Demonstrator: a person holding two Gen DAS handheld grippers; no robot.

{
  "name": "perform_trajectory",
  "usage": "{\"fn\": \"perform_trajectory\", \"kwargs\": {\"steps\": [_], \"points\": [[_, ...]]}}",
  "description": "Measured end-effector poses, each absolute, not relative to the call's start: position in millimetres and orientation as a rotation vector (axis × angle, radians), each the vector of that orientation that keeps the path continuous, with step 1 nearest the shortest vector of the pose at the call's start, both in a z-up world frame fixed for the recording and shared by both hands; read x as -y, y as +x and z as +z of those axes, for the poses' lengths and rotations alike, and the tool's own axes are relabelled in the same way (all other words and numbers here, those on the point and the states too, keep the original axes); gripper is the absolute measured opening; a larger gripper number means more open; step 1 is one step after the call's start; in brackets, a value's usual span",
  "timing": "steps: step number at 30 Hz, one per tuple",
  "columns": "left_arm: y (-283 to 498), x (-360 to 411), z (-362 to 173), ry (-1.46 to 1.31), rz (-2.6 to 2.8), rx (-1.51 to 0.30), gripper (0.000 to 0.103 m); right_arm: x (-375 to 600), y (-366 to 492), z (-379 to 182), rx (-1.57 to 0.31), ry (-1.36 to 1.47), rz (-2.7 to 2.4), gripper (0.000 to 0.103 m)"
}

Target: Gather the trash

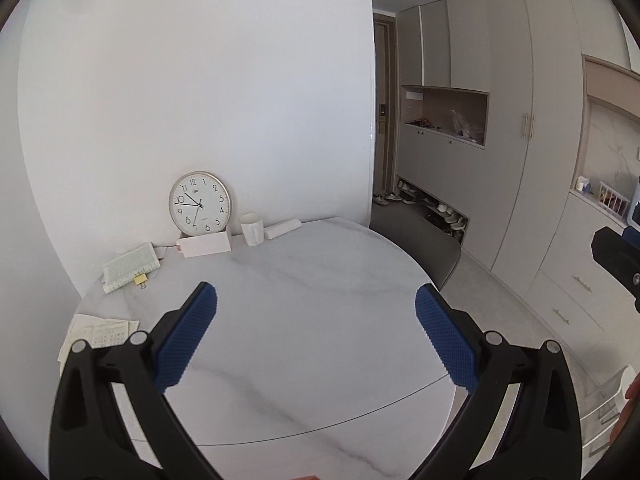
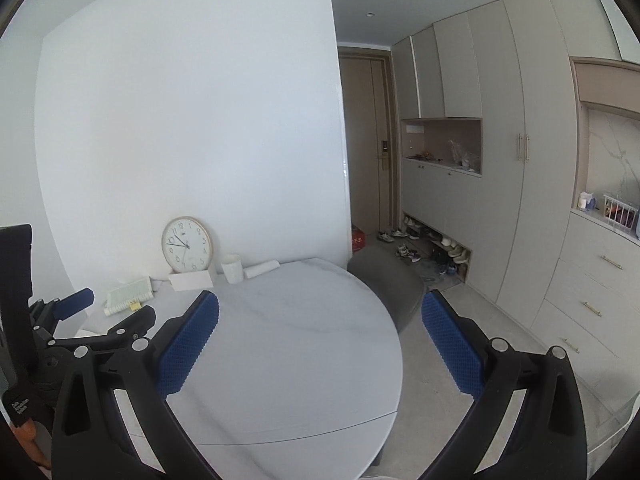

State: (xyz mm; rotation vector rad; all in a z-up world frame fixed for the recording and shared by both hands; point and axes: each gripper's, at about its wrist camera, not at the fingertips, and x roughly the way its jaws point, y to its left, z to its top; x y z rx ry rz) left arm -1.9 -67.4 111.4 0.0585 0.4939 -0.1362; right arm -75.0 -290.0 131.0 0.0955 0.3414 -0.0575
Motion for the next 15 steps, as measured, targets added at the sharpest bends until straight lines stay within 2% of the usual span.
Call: {"fn": "perform_trajectory", "kwargs": {"steps": [15], "points": [[6.8,60.0,102.7,0.057,-0.121,-0.509,0.095,277.2,-70.8,112.2,-0.381,0.1,-0.048,0.101]]}}
